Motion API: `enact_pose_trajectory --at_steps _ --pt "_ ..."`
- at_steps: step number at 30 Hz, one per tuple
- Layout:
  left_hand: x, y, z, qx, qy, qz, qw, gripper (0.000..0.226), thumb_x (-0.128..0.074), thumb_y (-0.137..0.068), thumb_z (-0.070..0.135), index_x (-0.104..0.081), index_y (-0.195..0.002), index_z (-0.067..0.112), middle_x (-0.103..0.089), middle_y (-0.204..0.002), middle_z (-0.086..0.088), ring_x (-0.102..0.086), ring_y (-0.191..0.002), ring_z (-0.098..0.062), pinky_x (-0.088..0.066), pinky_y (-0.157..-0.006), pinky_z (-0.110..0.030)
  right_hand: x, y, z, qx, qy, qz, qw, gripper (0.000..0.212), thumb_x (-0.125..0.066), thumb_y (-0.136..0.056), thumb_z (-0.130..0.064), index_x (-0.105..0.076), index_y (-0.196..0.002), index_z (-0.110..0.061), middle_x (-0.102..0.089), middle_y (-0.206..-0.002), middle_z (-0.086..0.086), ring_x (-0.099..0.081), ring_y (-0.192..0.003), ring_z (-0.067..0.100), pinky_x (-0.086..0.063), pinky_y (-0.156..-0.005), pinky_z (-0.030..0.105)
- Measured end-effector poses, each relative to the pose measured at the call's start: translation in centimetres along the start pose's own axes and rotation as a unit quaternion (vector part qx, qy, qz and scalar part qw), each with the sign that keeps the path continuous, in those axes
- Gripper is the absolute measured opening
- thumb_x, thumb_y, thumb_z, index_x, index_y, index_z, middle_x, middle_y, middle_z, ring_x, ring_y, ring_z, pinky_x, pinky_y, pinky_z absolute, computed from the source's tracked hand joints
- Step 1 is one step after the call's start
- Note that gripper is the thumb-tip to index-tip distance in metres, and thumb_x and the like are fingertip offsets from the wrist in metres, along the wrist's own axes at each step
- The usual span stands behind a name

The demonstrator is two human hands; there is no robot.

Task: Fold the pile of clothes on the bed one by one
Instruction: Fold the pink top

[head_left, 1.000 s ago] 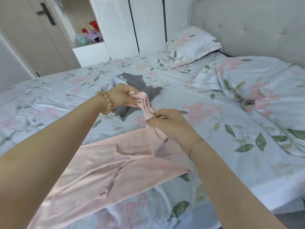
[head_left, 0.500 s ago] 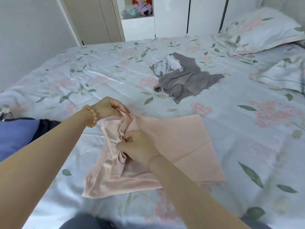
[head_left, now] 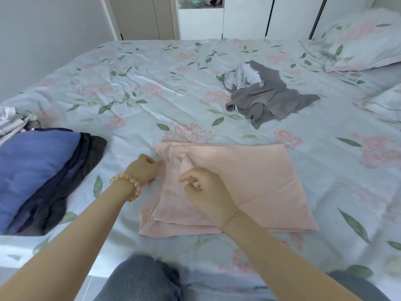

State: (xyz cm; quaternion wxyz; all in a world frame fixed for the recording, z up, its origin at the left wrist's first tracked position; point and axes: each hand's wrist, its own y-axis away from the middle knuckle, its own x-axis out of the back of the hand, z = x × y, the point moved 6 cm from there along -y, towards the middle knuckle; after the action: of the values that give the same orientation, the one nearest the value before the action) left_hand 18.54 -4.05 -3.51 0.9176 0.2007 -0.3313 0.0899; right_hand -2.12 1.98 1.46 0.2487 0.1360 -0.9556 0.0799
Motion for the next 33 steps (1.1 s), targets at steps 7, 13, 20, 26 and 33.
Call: enact_pose_trajectory --at_steps 7,13,20,26,33 --pt "-2.1 9.1 1.3 -0.085 -0.145 0.053 0.984 0.047 -0.057 -0.075 0.063 -0.056 -0.098 0.022 -0.046 -0.107 -0.001 -0.045 -0.106 -0.026 -0.039 -0.094 -0.037 -0.3 0.4 3.7 0.017 0.156 -0.049 0.986 0.034 -0.048 -0.095 -0.010 -0.061 -0.127 -0.010 -0.061 -0.128 0.004 -0.049 -0.124 0.021 -0.036 -0.104 0.025" --pt "-3.9 10.5 0.3 -0.095 -0.232 -0.004 0.968 0.032 -0.057 -0.080 0.063 -0.047 -0.074 0.033 -0.048 -0.094 0.009 -0.052 -0.097 -0.017 -0.036 -0.090 -0.034 -1.7 0.2 4.7 0.019 0.135 -0.137 0.981 0.042 -0.038 -0.104 -0.018 -0.041 -0.146 -0.022 -0.031 -0.155 -0.004 -0.017 -0.147 0.010 0.000 -0.113 0.018" --pt "-3.6 11.7 -0.9 -0.130 -0.199 0.007 0.971 0.026 -0.061 -0.084 0.053 -0.051 -0.075 0.030 -0.050 -0.091 0.010 -0.056 -0.088 -0.014 -0.040 -0.089 -0.035 -2.8 0.3 5.4 0.043 0.235 -0.136 0.961 0.050 -0.030 -0.105 -0.038 -0.025 -0.152 -0.024 -0.014 -0.160 -0.011 -0.004 -0.147 0.002 0.006 -0.118 0.026" --pt "-2.3 12.4 -2.4 -0.114 -0.102 -0.012 0.988 0.033 -0.068 -0.081 0.043 -0.045 -0.061 0.029 -0.045 -0.091 0.011 -0.043 -0.092 -0.015 -0.037 -0.089 -0.036 -2.8 0.9 5.3 0.073 0.249 -0.117 0.958 0.058 -0.033 -0.100 -0.049 -0.029 -0.152 -0.022 -0.013 -0.161 -0.011 -0.004 -0.147 0.001 0.004 -0.121 0.031" --pt "-1.1 11.3 -3.2 -0.054 0.005 0.015 0.998 0.047 -0.073 -0.081 0.030 -0.046 -0.116 0.014 -0.049 -0.113 -0.007 -0.055 -0.098 -0.021 -0.046 -0.087 -0.031 -4.4 4.9 3.1 0.157 0.296 -0.104 0.936 0.082 -0.025 -0.073 -0.038 -0.035 -0.148 -0.008 -0.023 -0.159 0.003 -0.018 -0.147 0.016 -0.001 -0.120 0.030"
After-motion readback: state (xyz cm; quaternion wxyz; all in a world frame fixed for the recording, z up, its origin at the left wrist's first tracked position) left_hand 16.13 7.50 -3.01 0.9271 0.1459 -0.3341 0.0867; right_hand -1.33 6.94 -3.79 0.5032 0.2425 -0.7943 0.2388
